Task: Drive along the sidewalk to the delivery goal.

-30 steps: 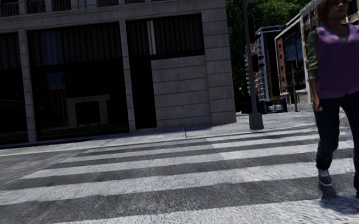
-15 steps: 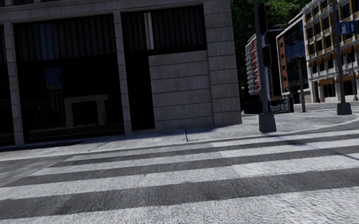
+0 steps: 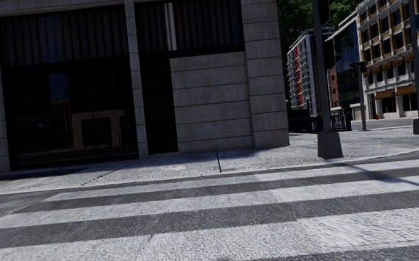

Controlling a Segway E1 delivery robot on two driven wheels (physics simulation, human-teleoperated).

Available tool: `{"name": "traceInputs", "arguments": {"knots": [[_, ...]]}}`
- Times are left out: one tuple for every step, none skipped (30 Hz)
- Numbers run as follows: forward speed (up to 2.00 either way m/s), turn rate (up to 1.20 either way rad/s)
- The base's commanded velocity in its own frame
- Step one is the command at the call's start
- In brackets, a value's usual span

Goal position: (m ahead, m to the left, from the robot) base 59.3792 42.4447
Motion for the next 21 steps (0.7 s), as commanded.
{"name": "traceInputs", "arguments": {"knots": [[1.69,0.00],[1.69,0.00],[1.69,0.00],[1.69,0.00],[1.69,0.00],[1.69,0.00],[1.69,0.00],[1.69,0.00],[1.69,0.00],[1.69,0.00],[1.69,0.00],[1.69,0.00],[1.69,0.00],[1.69,0.00],[1.69,0.00],[1.69,0.00],[1.69,0.00],[1.69,0.00],[1.69,0.00],[1.69,0.00],[1.69,0.00]]}}
